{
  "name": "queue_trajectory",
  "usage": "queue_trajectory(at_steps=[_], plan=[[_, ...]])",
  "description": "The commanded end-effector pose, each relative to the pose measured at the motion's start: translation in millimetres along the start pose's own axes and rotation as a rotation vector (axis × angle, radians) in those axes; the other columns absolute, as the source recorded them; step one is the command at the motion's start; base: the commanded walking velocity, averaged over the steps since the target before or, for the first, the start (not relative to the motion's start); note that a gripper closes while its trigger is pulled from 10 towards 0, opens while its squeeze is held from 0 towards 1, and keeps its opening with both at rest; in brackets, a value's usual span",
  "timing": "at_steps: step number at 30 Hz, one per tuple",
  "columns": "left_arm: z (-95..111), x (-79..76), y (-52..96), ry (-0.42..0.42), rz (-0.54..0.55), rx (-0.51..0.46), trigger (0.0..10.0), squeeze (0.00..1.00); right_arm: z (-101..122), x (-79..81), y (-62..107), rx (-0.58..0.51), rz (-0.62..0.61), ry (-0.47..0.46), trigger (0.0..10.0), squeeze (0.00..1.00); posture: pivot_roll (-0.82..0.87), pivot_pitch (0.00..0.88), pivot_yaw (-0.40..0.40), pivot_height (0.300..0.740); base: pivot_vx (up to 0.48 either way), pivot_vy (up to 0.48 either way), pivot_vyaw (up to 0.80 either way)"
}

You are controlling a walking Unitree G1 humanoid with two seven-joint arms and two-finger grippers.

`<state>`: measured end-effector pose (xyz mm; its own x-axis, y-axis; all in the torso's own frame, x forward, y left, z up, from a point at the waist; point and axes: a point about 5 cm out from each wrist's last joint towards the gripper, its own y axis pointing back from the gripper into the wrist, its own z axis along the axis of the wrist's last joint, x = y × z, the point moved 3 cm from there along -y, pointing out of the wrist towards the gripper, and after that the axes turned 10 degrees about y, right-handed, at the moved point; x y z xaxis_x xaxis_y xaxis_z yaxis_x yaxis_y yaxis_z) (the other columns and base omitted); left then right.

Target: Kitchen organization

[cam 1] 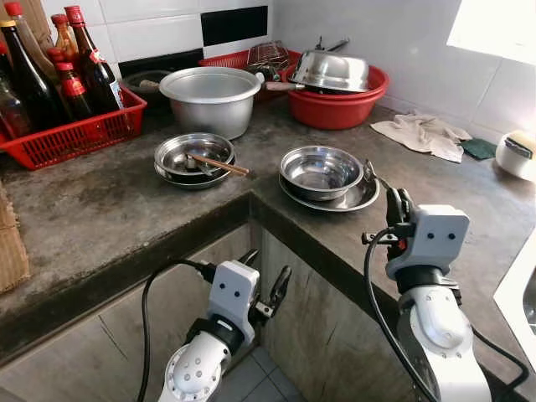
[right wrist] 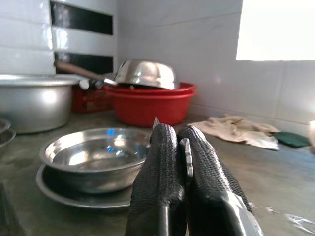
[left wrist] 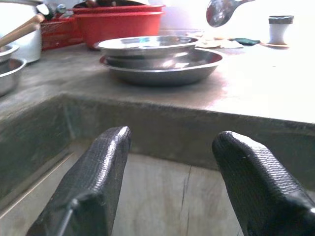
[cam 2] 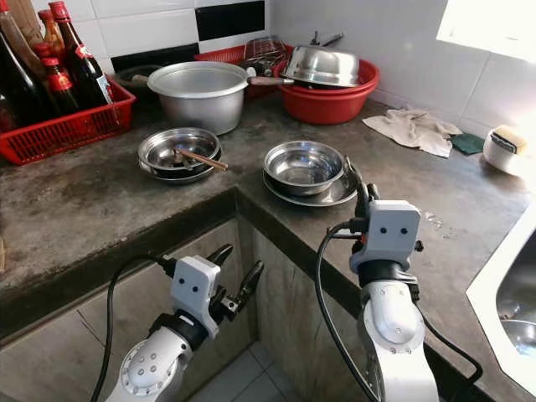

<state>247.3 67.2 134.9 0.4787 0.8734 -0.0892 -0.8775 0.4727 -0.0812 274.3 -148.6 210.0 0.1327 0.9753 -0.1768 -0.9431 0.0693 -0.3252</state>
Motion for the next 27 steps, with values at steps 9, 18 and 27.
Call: queue_trajectory(at_steps=[9, 18, 27], plan=[[-0.8, -3.1, -1.7, -0.002, -0.026, -0.001, 10.0, 0.0, -0.3, -1.4, 1.2, 0.021, -0.027, 0.008, 0.0, 0.0, 0.1, 0.0, -0.029, 0.74, 0.0, 0.427, -0.79], [-2.7, -3.6, -2.6, -0.043, -0.045, 0.011, 10.0, 0.0, -1.7, 1.2, 2.4, 0.036, -0.027, 0.012, 0.0, 0.0, 0.09, 0.0, -0.02, 0.74, 0.034, -0.011, -0.79], [-4.4, -3.7, -3.5, -0.044, -0.048, 0.019, 10.0, 0.0, -0.6, 1.6, 1.4, 0.035, -0.031, 0.02, 0.0, 0.0, 0.09, 0.0, -0.019, 0.74, 0.29, -0.378, -0.79]])
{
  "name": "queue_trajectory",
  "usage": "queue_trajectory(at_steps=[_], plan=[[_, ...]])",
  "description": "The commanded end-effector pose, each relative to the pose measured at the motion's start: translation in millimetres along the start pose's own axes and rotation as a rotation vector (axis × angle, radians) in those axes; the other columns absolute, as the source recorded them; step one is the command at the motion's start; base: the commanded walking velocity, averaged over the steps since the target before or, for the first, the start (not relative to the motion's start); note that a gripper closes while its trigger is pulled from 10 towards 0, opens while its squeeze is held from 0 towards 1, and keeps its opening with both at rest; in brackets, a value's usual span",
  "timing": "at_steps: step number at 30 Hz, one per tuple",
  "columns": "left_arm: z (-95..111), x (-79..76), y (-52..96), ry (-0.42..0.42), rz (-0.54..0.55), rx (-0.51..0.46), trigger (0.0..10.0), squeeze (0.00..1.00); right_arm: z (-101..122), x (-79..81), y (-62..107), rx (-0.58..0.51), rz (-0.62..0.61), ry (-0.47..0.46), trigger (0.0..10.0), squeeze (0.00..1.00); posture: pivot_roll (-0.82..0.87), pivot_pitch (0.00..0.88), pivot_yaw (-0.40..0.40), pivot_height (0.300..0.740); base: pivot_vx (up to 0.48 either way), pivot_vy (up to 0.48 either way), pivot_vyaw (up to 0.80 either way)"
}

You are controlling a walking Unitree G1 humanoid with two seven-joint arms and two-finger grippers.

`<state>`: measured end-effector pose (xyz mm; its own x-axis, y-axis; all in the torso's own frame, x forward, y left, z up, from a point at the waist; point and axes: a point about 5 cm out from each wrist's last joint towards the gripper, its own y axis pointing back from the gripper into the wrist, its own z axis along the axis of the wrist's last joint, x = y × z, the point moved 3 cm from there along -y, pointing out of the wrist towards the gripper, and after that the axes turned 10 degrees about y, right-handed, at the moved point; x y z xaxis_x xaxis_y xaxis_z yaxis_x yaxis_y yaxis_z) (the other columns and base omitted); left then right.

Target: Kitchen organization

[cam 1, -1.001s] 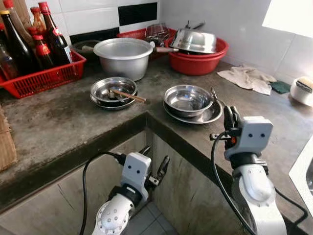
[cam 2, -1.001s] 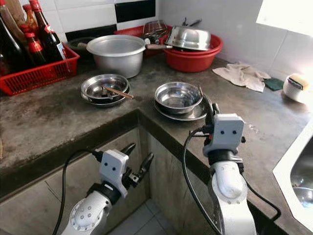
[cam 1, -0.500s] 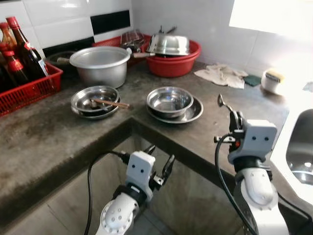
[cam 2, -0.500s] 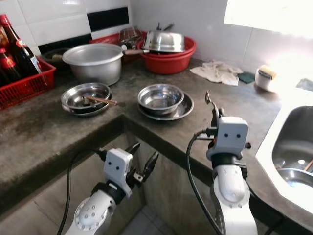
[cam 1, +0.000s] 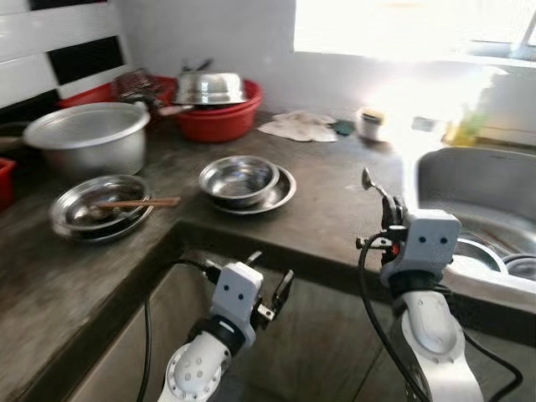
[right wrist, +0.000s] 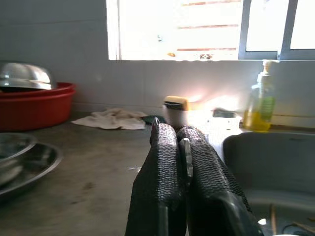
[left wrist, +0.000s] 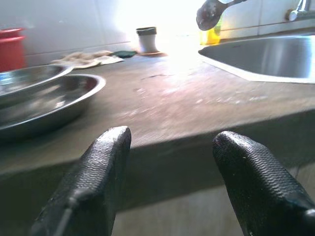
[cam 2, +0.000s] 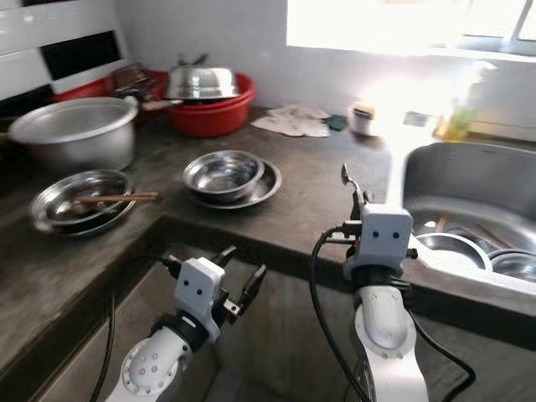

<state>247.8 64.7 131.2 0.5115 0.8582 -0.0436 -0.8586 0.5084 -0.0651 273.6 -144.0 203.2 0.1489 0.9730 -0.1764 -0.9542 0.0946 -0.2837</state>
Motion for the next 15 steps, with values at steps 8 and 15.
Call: queue_trajectory(at_steps=[8, 15], plan=[[0.4, 1.8, -2.6, 0.021, 0.015, -0.001, 10.0, 0.0, 6.8, -2.8, -4.5, -0.023, -0.008, 0.026, 0.0, 0.0, 0.09, 0.0, -0.024, 0.74, 0.033, 0.0, -0.79], [1.0, 2.4, -2.1, 0.0, 0.024, -0.003, 10.0, 0.0, 10.3, 0.6, -8.2, -0.043, 0.02, 0.052, 10.0, 0.0, 0.09, 0.002, -0.024, 0.74, 0.0, 0.0, -0.23]])
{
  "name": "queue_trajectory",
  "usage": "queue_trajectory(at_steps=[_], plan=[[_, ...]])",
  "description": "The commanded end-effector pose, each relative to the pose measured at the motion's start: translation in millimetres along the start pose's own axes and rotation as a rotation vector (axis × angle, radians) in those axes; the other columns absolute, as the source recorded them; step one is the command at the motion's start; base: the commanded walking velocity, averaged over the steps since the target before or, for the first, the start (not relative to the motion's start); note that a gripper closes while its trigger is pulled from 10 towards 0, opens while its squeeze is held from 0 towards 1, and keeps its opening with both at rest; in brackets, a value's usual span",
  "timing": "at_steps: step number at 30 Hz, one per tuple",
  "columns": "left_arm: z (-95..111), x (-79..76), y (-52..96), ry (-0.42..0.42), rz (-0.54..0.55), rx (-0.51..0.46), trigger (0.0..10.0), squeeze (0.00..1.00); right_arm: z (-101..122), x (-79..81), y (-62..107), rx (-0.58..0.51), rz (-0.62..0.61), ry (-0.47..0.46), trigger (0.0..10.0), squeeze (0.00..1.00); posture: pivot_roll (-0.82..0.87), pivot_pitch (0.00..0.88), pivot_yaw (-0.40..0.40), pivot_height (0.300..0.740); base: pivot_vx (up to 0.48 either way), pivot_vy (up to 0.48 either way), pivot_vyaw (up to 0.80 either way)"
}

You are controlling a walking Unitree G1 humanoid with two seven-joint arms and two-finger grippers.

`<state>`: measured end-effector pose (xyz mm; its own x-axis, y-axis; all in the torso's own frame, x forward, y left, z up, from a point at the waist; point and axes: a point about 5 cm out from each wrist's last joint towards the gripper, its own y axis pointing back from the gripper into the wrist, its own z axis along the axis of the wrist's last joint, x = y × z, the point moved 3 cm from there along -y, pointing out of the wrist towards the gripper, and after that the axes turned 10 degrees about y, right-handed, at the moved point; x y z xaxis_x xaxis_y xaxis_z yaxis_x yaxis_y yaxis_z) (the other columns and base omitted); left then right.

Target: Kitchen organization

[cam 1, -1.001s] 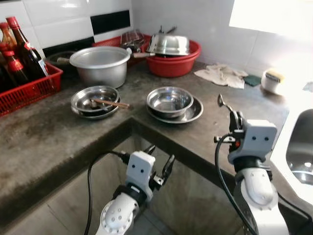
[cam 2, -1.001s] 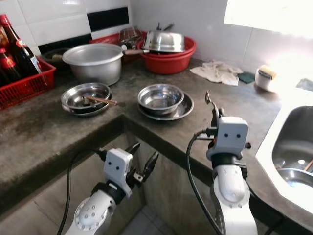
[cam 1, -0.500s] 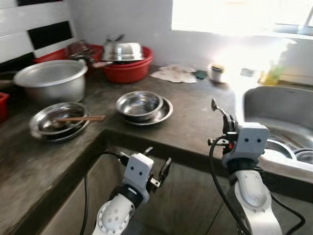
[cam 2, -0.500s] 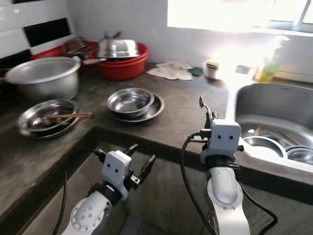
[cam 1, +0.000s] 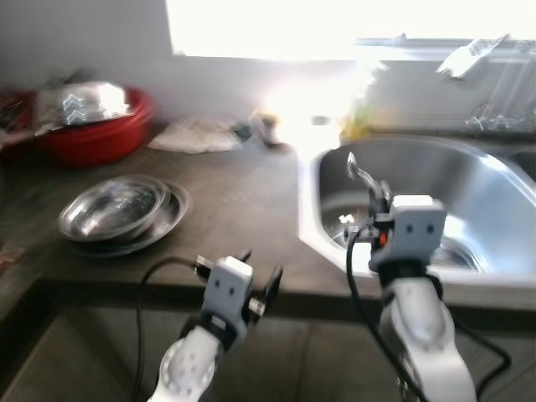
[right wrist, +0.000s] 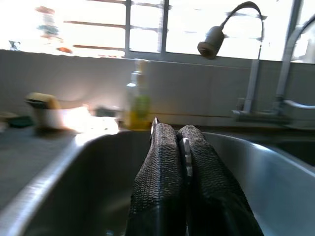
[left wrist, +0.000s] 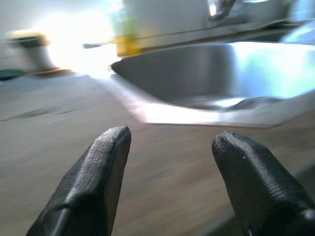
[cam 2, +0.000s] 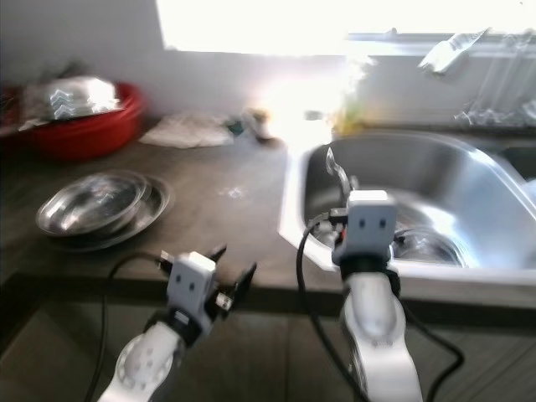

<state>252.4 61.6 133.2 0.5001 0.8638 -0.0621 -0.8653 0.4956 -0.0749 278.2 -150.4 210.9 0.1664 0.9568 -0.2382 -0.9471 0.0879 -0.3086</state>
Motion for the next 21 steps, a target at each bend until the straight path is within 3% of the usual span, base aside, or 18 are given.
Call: queue_trajectory(at_steps=[1, 17, 21], plan=[[0, 1.8, 3.3, -0.013, 0.002, 0.004, 10.0, 0.0, 5, 6.9, -2.0, -0.016, 0.02, -0.012, 10.0, 0.0, 0.09, 0.002, -0.025, 0.74, 0.0, 0.0, 0.0], [-3, 2.9, 2.1, -0.044, 0.012, 0.019, 10.0, 0.0, 0, 1.7, -15.9, 0.021, 0.055, -0.024, 10.0, 0.0, 0.09, 0.005, -0.03, 0.74, 0.0, -0.412, 0.0], [-2, 3.5, 1.8, -0.045, 0.013, 0.015, 10.0, 0.0, 0, 0.4, -20.4, 0.027, 0.077, -0.013, 10.0, 0.0, 0.09, 0.003, -0.029, 0.74, 0.299, -0.372, 0.0]])
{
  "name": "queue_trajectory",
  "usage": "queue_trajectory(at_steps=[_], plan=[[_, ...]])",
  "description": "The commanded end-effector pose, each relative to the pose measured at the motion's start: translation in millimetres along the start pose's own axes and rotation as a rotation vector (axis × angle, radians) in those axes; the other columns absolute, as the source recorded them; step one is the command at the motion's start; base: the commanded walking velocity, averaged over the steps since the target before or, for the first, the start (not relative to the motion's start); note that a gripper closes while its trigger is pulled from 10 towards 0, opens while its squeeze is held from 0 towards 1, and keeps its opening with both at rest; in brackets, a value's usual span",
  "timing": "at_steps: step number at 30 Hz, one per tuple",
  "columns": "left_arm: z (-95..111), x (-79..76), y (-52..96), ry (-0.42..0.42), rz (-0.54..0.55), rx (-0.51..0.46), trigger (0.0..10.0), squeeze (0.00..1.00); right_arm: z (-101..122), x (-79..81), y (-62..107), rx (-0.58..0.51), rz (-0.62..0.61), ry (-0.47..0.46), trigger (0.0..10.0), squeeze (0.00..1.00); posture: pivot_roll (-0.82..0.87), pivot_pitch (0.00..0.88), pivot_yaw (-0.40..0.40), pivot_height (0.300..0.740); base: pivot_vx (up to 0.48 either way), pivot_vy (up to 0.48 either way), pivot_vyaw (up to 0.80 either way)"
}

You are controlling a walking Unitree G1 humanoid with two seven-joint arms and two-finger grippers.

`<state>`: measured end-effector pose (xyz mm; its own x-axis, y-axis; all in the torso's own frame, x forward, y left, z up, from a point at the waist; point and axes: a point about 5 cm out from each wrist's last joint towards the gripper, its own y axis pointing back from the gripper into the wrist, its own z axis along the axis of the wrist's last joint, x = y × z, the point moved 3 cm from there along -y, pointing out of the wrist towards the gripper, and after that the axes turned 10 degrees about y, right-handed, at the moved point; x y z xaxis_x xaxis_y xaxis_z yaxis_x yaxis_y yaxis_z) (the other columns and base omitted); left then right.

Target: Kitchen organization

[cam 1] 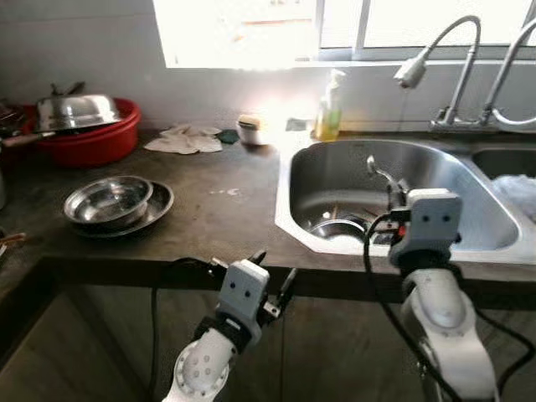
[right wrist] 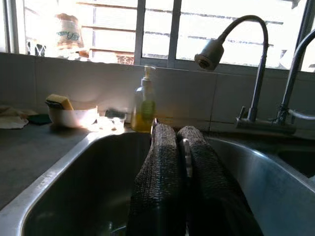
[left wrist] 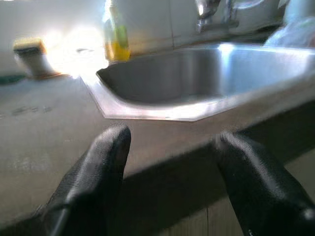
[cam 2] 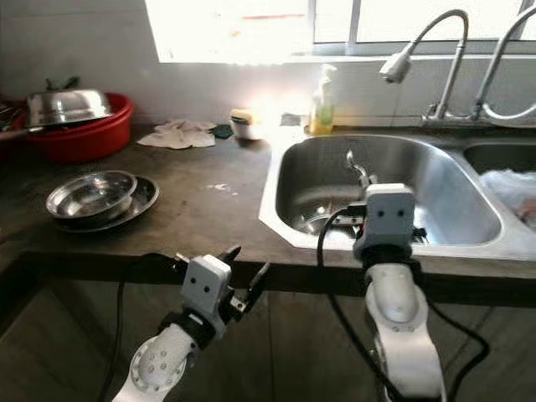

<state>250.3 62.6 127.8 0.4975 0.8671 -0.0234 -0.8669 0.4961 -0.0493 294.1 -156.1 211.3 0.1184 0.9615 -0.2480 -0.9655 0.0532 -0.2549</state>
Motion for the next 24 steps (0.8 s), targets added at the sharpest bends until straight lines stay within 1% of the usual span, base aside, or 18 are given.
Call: queue_trajectory(at_steps=[1, 9, 11, 13, 14, 15, 16, 18, 20, 22, 23, 24], plan=[[3, 3.4, -0.9, -0.006, 0.012, -0.01, 10.0, 0.0, 6, 3.1, -4.5, -0.018, 0.028, -0.007, 10.0, 0.0, 0.09, 0.003, -0.029, 0.74, 0.307, -0.364, 0.0], [3, 4.6, -1.2, -0.009, 0.021, -0.009, 10.0, 0.0, 11, -1.9, -16.6, -0.023, 0.07, 0.015, 10.0, 0.0, 0.09, 0.005, -0.029, 0.74, 0.379, -0.289, 0.0], [3, 4.7, -1.1, -0.003, 0.02, -0.009, 10.0, 0.0, 14, -2.2, -19.9, -0.031, 0.095, 0.046, 10.0, 0.0, 0.09, 0.006, -0.032, 0.74, 0.398, -0.266, 0.0], [2, 6.5, -1.1, 0.031, 0.035, -0.001, 10.0, 0.0, 16, -2.2, -24.6, -0.029, 0.124, 0.059, 10.0, 0.0, 0.09, 0.007, -0.033, 0.74, 0.377, 0.0, 0.0], [1, 7.4, -1.2, 0.03, 0.039, 0.003, 10.0, 0.0, 15, -0.6, -28.8, -0.005, 0.169, 0.091, 10.0, 0.0, 0.09, 0.006, -0.035, 0.74, 0.0, 0.0, 0.0], [1, 7.5, -1.1, 0.025, 0.04, 0.003, 10.0, 0.0, 15, -1.0, -30.5, -0.003, 0.176, 0.091, 10.0, 0.0, 0.09, 0.006, -0.036, 0.74, 0.0, 0.0, 0.0], [1, 7.0, -0.9, 0.023, 0.04, 0.002, 10.0, 0.0, 13, -3.6, -36.0, 0.021, 0.189, 0.093, 10.0, 0.0, 0.09, 0.007, -0.035, 0.74, 0.0, 0.0, 0.0], [2, 6.1, -0.7, 0.023, 0.039, 0.0, 10.0, 0.0, 9, -7.7, -41.7, 0.047, 0.196, 0.105, 10.0, 0.0, 0.1, 0.006, -0.042, 0.74, 0.0, 0.0, 0.0], [2, 6.0, -0.7, 0.023, 0.04, -0.002, 10.0, 0.0, 8, -8.8, -42.9, 0.056, 0.197, 0.107, 10.0, 0.0, 0.1, 0.007, -0.043, 0.74, 0.0, 0.0, 0.0], [1, 6.2, -0.1, 0.025, 0.044, 0.006, 10.0, 0.0, 3, -12.7, -49.6, 0.099, 0.206, 0.113, 10.0, 0.0, 0.1, 0.007, -0.043, 0.74, 0.0, 0.0, 0.0], [1, 6.2, -0.1, 0.025, 0.044, 0.006, 10.0, 0.0, 3, -12.7, -49.6, 0.099, 0.206, 0.113, 10.0, 0.0, 0.1, 0.007, -0.043, 0.74, 0.0, 0.0, 0.0], [1, 5.8, 0.2, 0.028, 0.043, 0.005, 10.0, 0.0, -3, -15.3, -54.4, 0.154, 0.214, 0.118, 10.0, 0.0, 0.1, 0.007, -0.047, 0.74, 0.0, 0.0, 0.0]])
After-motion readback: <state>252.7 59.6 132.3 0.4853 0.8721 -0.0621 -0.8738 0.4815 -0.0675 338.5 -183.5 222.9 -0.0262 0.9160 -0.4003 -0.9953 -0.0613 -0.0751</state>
